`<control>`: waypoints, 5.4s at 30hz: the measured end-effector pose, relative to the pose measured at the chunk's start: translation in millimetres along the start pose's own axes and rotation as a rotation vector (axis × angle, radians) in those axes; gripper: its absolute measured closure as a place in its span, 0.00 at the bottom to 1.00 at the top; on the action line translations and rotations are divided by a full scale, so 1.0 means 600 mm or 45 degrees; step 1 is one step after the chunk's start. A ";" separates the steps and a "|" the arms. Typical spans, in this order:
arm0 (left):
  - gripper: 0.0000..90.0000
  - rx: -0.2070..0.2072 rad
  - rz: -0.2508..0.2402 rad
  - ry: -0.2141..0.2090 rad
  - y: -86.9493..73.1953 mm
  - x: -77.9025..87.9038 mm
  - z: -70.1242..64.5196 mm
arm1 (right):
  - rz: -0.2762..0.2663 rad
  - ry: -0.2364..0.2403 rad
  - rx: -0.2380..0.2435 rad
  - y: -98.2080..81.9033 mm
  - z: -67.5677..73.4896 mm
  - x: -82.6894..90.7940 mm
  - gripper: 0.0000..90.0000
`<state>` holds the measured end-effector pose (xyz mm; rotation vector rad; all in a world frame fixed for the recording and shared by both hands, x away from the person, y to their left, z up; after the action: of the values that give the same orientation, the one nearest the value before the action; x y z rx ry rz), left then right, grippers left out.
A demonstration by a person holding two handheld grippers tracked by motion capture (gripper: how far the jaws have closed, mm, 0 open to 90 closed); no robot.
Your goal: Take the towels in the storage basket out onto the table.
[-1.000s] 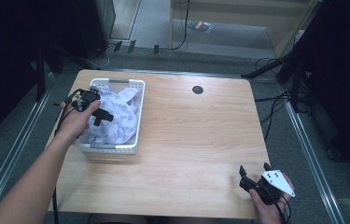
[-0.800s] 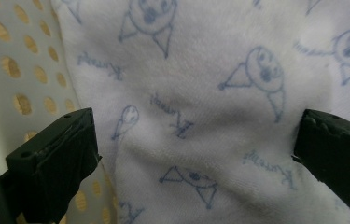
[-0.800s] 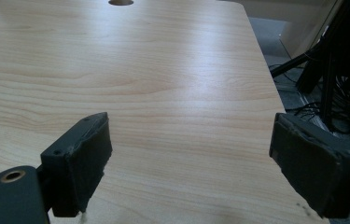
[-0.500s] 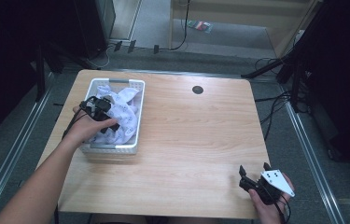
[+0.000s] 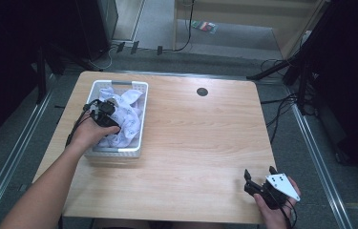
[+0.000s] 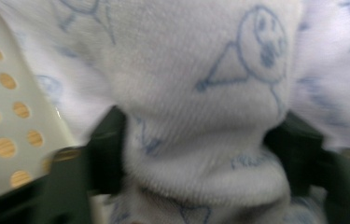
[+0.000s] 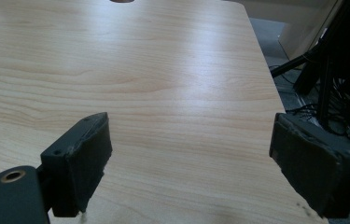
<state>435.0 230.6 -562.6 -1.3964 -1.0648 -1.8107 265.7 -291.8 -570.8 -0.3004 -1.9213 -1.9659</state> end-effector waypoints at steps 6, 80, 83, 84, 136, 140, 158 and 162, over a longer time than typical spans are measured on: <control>0.60 -0.013 0.030 0.033 0.004 0.006 -0.011 | 0.000 0.000 0.003 0.000 0.000 0.000 0.14; 0.67 -0.119 -0.285 0.013 0.111 0.288 -0.067 | -0.015 0.017 0.003 0.001 0.000 0.001 0.14; 0.66 -0.130 -0.290 0.000 0.119 0.289 -0.079 | -0.014 0.018 0.003 0.001 0.000 0.001 0.14; 0.66 -0.139 -0.294 -0.004 0.122 0.289 -0.083 | -0.014 0.018 0.003 0.001 0.000 0.001 0.14; 0.62 -0.244 -0.300 -0.204 0.238 0.156 -0.319 | -0.026 0.050 -0.022 0.002 -0.001 0.003 0.15; 0.61 -0.247 -0.263 -0.208 0.230 0.121 -0.327 | -0.028 0.052 -0.027 0.002 -0.001 0.003 0.15; 0.22 -0.178 -0.249 -0.267 0.209 0.046 -0.344 | -0.030 0.051 -0.026 0.002 -0.001 0.003 0.15; 0.07 -0.160 -0.256 -0.284 0.205 0.065 -0.335 | -0.030 0.051 -0.027 0.002 -0.001 0.003 0.15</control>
<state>432.6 -4.7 -521.2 -1.6479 -1.2624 -1.9245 264.5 -292.8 -569.0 -0.2437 -1.8885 -1.9928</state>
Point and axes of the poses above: each handheld gripper's, and its own axes: x roughly backward along the jaws, y roughly out of its top, z roughly to its left, the point moved 6 cm from there along -x, roughly forward along the jaws, and after that the axes turned 7 degrees about -x, right-handed, at the moved point
